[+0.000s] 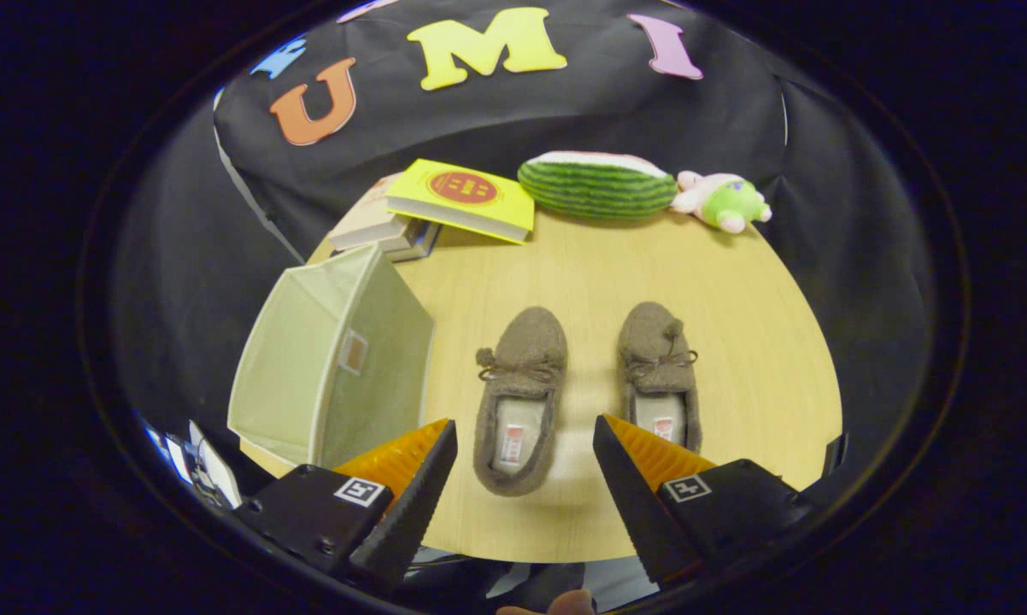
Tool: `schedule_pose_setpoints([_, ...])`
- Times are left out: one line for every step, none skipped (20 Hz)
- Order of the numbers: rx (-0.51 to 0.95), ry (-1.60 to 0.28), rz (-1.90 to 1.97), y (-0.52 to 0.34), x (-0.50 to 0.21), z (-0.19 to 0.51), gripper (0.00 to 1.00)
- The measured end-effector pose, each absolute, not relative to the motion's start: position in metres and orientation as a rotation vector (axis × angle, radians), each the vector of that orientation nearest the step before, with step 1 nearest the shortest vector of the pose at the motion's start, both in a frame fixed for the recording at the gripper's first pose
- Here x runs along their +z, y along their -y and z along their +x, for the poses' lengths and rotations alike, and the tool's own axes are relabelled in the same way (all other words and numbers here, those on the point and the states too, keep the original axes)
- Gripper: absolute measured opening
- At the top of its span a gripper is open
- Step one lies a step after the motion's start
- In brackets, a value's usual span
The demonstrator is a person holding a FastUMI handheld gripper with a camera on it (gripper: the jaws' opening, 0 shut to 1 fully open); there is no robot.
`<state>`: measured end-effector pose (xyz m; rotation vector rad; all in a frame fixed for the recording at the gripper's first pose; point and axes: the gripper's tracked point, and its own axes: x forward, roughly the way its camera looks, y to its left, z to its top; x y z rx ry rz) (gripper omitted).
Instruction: Open the storage box then place both shoes into the box .Put the left shoe in first, then the right shoe, with the right side of both shoes facing outward in a uniform manner.
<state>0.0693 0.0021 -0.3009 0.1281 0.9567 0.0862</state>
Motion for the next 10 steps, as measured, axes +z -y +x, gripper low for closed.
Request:
schedule_pose_setpoints([0.081,-0.99,0.14,0.001,-0.313,0.075,1.0])
schedule_pose_setpoints([0.082,-1.028,0.156,0.002,-0.326,0.077,1.0])
schedule_pose_setpoints([0.077,-1.068,0.183,0.002,-0.336,0.081,1.0])
schedule_pose_setpoints([0.071,-1.103,0.208,0.001,-0.343,0.083,1.0])
schedule_pose_setpoints([0.075,-1.133,0.22,0.001,-0.349,0.086,1.0])
schedule_pose_setpoints([0.072,-1.151,0.218,0.005,-0.354,0.09,1.0])
schedule_pose_setpoints([0.058,-1.177,0.227,0.007,-0.361,0.092,1.0])
schedule_pose_setpoints([0.059,-1.208,0.25,0.006,-0.366,0.092,0.99])
schedule_pose_setpoints([0.067,-1.242,0.272,0.005,-0.373,0.091,0.95])
schedule_pose_setpoints([0.078,-1.266,0.287,0.003,-0.378,0.091,0.93])
